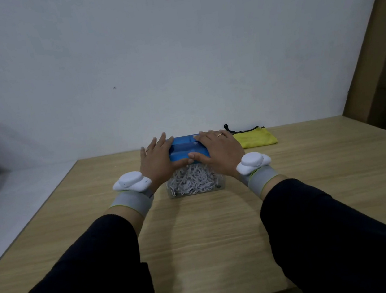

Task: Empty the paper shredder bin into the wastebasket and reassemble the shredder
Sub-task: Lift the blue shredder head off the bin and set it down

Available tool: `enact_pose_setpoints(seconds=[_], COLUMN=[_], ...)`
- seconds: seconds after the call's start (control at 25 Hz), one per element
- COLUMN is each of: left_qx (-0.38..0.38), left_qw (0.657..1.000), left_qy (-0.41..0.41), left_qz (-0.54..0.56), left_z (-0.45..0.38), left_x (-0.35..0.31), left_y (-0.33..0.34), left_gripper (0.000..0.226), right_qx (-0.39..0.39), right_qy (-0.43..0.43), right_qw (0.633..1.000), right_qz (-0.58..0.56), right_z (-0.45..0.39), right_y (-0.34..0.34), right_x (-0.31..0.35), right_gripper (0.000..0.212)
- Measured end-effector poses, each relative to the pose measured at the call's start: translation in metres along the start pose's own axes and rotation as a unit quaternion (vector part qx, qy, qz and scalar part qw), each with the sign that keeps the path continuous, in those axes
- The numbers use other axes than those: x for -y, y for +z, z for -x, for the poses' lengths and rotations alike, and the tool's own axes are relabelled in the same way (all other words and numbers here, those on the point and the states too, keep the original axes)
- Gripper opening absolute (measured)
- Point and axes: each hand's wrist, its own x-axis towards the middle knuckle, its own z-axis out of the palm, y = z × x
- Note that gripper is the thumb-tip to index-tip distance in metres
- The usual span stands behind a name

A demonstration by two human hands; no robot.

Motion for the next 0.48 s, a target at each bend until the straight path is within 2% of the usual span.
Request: enact_pose_setpoints(seconds=[0.28, 0.48], left_qx=[-0.017, -0.03], left_qw=[0.991, 0.952], left_qy=[-0.058, -0.074], left_qz=[0.116, 0.294], left_z=[0.011, 0.017], left_x=[0.013, 0.012], left_y=[0.004, 0.011], left_gripper=[0.094, 0.095], right_qx=[-0.008, -0.011], right_qy=[0.071, 0.164], right_qw=[0.994, 0.961], right_qz=[-0.078, -0.221], right_z=[0.012, 0.023], right_y=[0.003, 0.011], right_x=[-0.012, -0.012], right_gripper=[0.077, 0.084])
